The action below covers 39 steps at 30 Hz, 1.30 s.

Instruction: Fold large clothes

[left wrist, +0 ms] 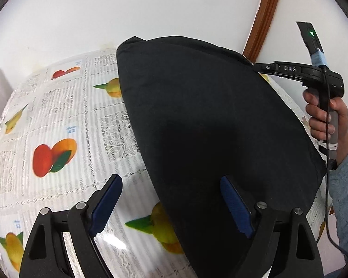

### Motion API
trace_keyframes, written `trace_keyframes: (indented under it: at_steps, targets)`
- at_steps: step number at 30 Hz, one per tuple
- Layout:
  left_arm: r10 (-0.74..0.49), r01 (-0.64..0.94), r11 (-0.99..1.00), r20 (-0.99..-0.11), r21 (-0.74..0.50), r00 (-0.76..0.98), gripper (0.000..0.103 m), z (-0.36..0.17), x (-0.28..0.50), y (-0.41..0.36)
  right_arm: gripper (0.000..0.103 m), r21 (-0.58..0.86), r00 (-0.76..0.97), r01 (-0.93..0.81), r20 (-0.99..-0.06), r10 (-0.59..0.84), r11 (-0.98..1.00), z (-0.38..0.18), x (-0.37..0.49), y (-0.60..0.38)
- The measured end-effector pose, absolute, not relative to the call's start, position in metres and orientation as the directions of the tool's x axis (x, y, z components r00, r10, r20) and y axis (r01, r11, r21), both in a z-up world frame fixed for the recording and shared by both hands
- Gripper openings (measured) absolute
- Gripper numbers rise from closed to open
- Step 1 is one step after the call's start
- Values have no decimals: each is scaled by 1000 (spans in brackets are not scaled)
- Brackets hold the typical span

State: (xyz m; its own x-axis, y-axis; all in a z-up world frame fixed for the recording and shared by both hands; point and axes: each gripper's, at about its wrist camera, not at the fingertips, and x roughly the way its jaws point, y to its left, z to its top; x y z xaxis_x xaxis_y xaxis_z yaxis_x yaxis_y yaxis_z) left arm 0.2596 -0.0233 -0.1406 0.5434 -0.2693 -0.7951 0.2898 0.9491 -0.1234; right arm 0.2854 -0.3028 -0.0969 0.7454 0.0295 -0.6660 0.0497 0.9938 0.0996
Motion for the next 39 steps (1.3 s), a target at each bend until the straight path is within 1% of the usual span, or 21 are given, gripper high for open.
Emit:
trace_keyframes:
  at_steps: [4, 6, 8, 9, 13, 21, 22, 25, 28, 33, 35, 36, 37, 38, 39]
  targets:
    - [-262, 269, 955, -790, -128, 554, 85, -136, 243, -15, 22, 166, 754, 49, -653, 72, 985, -89, 252, -316]
    - [-262, 260, 956, -790, -135, 555, 85, -136, 233, -9, 22, 155, 759, 51, -648, 63, 987, -87, 226, -317]
    - [-265, 255, 956, -791, -143, 551, 85, -138, 221, -4, 28, 142, 764, 57, -644, 48, 988, -88, 199, -317]
    - [-267, 248, 957, -792, -151, 548, 85, -139, 214, -2, 29, 135, 764, 56, -644, 44, 989, -90, 184, -318]
    - [-282, 241, 954, -796, -177, 536, 85, -140, 192, 0, 30, 90, 764, 74, -645, 1, 993, -103, 128, -322]
    - [-252, 257, 958, -791, -124, 558, 85, -143, 141, -4, 30, 46, 721, 67, -693, -16, 997, -143, 54, -320]
    - [-253, 259, 958, -794, -125, 553, 83, -145, 135, -4, 30, 36, 716, 62, -698, -20, 997, -150, 47, -319]
    - [-254, 271, 955, -807, -122, 533, 74, -150, 125, -7, 30, 17, 702, 54, -711, -26, 998, -165, 34, -316]
    - [-253, 273, 954, -812, -121, 526, 69, -152, 117, -9, 30, 45, 695, 29, -719, 12, 999, -176, 31, -311]
    - [-273, 275, 951, -808, -143, 523, 56, -157, 122, -18, 30, 45, 718, -1, -695, 32, 999, -180, 37, -299]
    - [-269, 279, 951, -811, -137, 519, 45, -160, 126, -24, 30, 70, 725, -2, -687, 50, 998, -182, 43, -299]
    - [-264, 276, 952, -808, -131, 526, 43, -160, 126, -26, 30, 70, 722, 2, -690, 47, 998, -183, 47, -299]
    - [-260, 273, 954, -804, -127, 535, 37, -159, 128, -28, 29, 68, 715, 15, -698, 37, 998, -186, 52, -300]
    - [-261, 270, 954, -803, -130, 536, 31, -160, 130, -28, 28, 70, 709, 24, -705, 32, 997, -188, 56, -300]
    - [-265, 265, 954, -802, -138, 535, 27, -160, 133, -27, 23, 83, 706, 25, -707, 41, 996, -190, 59, -301]
